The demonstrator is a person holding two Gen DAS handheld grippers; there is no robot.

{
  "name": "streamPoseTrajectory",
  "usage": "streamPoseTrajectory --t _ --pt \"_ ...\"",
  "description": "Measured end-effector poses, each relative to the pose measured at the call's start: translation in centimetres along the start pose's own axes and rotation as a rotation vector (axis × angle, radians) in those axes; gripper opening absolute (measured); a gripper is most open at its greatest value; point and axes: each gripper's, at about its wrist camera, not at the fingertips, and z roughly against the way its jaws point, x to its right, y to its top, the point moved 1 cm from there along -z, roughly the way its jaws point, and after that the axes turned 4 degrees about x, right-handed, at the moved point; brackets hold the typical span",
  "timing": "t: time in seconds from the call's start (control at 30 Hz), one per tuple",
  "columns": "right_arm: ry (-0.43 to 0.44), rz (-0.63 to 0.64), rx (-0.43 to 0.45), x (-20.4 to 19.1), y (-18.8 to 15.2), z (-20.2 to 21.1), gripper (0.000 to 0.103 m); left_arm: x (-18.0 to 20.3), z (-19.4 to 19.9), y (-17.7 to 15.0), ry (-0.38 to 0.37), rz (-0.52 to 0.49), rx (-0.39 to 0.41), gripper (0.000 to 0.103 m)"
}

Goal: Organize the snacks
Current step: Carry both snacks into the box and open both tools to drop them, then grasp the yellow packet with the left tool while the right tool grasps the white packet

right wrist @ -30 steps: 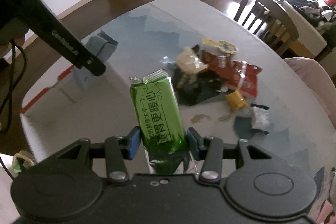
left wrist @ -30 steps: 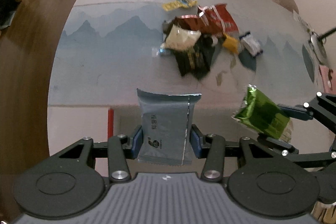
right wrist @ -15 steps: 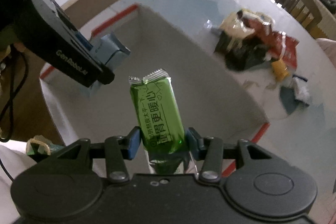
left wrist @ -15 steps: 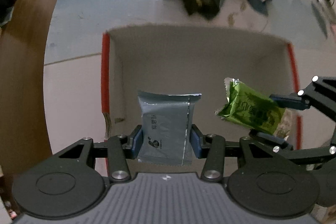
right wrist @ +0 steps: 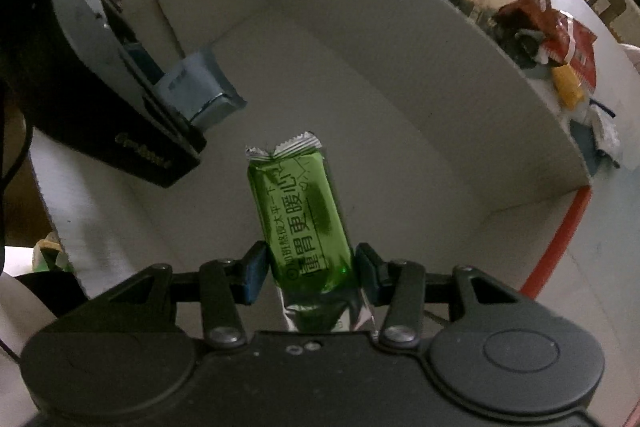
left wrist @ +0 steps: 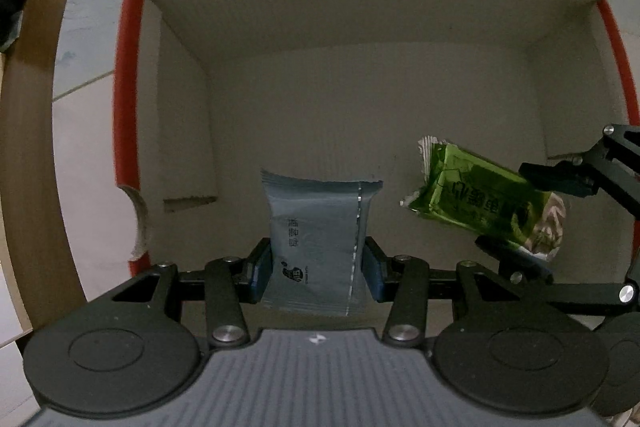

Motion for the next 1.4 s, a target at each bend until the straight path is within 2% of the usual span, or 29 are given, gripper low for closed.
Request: streamPoseTrajectory --t 0.33,0.6,0.77,1.07,1.2,1.27,1.33,1.4 --pt "-0.012 -0.019 -0.026 0.7 0.5 -1.6 0.046 0.3 -1.3 0.8 0.003 0.001 -0.039 0.047" --pt "-0.014 -0.049 0.019 0.8 -0.1 -0.1 0.049 -0.4 -0.2 0.8 -0.067 0.033 -0.020 0.054" --pt "0.006 -0.101 0.081 1.5 -0.6 2.5 0.052 -0.6 2.5 0.2 -0.087 0.021 0.063 0.060" --pt "0.014 -0.249 0.242 4.1 -0.8 8.1 0.058 -0.1 8.1 -0.6 -0.140 0.022 0.238 0.060" --pt "0.004 -0.304 0.327 5.4 -0.8 10.6 0.063 0.6 10.5 -0.5 -0.146 0.021 0.319 0.061" --pt "0.003 -0.325 0.355 6.0 -0.7 11.8 0.064 0.9 11.7 -0.2 -0.138 0.009 0.356 0.064" --pt "-0.001 -0.347 0.379 6.7 -0.6 12.7 0.072 1.2 12.6 0.1 -0.145 -0.004 0.388 0.066" --pt "-0.001 -0.359 0.405 7.3 -0.4 13.6 0.074 1.4 13.7 0.6 -0.142 -0.009 0.419 0.069"
